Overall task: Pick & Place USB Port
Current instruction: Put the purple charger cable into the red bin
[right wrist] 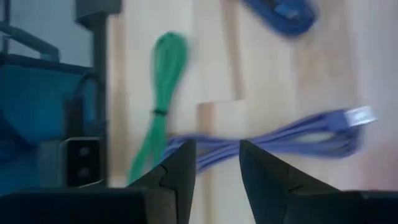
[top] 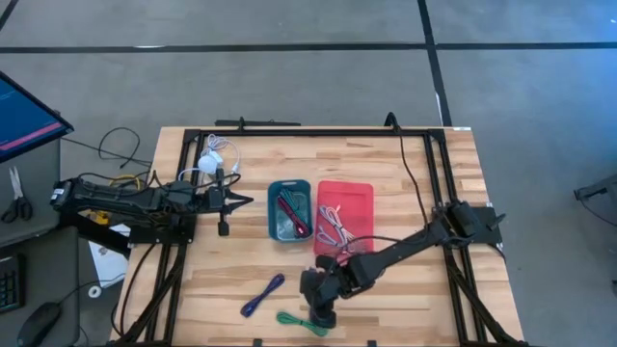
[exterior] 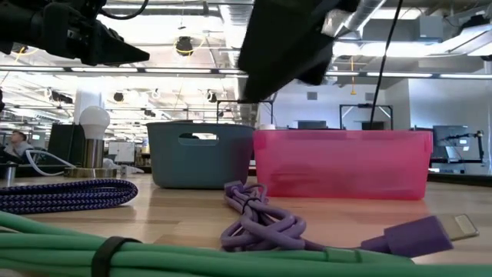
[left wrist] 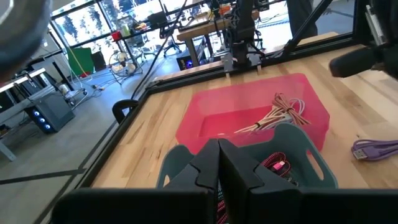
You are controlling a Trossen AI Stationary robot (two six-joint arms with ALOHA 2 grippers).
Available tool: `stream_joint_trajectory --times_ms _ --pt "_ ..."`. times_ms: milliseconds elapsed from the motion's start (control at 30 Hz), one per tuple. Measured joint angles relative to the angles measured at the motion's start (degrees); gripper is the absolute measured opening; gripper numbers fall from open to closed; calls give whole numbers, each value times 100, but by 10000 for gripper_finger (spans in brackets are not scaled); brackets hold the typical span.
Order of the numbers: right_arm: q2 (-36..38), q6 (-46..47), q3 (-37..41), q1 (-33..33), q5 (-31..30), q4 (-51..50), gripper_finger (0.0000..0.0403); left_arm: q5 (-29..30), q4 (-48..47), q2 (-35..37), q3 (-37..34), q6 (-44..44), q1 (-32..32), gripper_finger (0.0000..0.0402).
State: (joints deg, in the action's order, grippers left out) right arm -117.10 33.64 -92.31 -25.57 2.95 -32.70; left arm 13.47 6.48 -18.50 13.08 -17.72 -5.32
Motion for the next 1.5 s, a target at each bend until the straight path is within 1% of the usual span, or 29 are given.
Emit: stream_joint_trajectory --times_ms 233,367,433,500,667,867,967,1000,1100,1167,1233,1300,1400,1500 --pt "-2 781 0 -337 10 47 115 0 0 2 0 0 0 8" --pt "-4 1747 0 -374 270 55 115 0 0 0 0 16 -2 8" --pt "-4 2419 0 -354 312 56 115 0 0 2 0 17 -2 8" --pt "-4 2773 0 -312 314 54 115 0 0 0 0 17 0 8" --pt "-4 2941 0 -227 358 134 115 -2 0 0 0 19 -1 8" --pt "-35 2670 0 -119 316 992 115 0 0 2 0 20 0 8" --pt "-35 2821 -4 -64 314 1202 115 0 0 2 0 20 -2 8" --pt "-35 3126 -4 -39 285 1181 115 -1 0 0 0 20 -1 8" --pt "-35 4711 -4 45 6 933 116 -2 0 0 0 54 0 8" --pt "-35 5310 -4 96 -237 744 117 -1 0 1 0 61 -2 8" --pt "-35 5453 -2 146 -534 616 121 -2 -1 1 0 61 -2 8" --pt "-35 5455 -2 192 -641 564 128 -2 -1 2 0 61 -2 8" --pt "-35 5413 13 260 -597 327 144 -2 0 1 0 61 -2 8" --pt "-36 5369 197 302 -438 233 168 -2 0 1 0 61 -2 8"
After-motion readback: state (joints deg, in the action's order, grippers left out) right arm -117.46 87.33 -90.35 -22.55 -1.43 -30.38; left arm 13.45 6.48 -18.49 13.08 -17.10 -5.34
